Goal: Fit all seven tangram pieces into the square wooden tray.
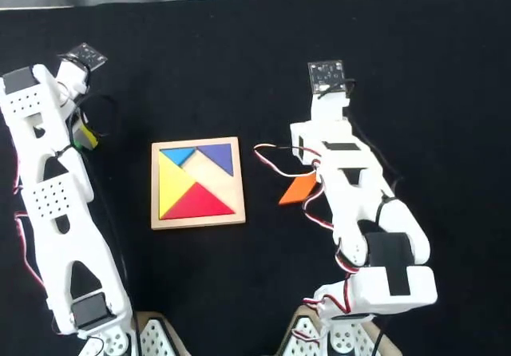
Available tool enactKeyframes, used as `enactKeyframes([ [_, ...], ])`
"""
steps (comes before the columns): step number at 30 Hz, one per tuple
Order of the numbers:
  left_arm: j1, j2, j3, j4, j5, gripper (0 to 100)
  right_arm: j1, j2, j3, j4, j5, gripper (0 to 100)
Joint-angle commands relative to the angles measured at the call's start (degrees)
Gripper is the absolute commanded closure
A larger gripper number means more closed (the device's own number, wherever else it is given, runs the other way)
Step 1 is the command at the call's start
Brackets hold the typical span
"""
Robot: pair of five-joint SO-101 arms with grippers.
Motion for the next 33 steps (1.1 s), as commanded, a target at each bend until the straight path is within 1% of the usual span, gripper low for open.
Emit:
enactKeyframes([
  [1, -0.6, 1.2, 2.6, 1.8, -0.4, 80, 0.4, -0.4, -3.8, -1.1, 0.5, 97.4],
  [6, -0.7, 0.6, 2.1, 1.9, 0.0, 80, 0.4, -0.4, -3.8, -1.1, 0.5, 97.4],
  [7, -0.7, 0.1, 0.4, 3.1, 0.0, 80, 0.4, -0.4, -3.8, -1.1, 0.5, 97.4],
  [11, -0.9, -4.3, -3.8, 3.3, 4.9, 80, 0.4, -0.4, -3.8, -1.1, 0.5, 97.4],
  [14, -0.8, -9.7, -3.3, 3.3, 6.6, 80, 0.4, -0.4, -3.8, -1.1, 0.5, 97.4],
  [18, -0.5, -18.0, 2.8, 3.3, 6.6, 80, 0.4, -0.4, -3.8, -1.1, 0.5, 97.4],
  [23, 0.7, -30.9, 14.0, 3.3, 6.6, 80, 0.4, -0.5, -3.8, -1.1, 0.5, 97.4],
  [27, 2.3, -41.2, 22.5, 3.2, 6.6, 80, 0.4, -0.5, -3.8, -1.1, 0.5, 97.4],
  [33, 6.8, -53.9, 34.9, 3.2, 6.8, 80, 0.8, -0.6, -3.8, -1.1, 0.5, 97.5],
])
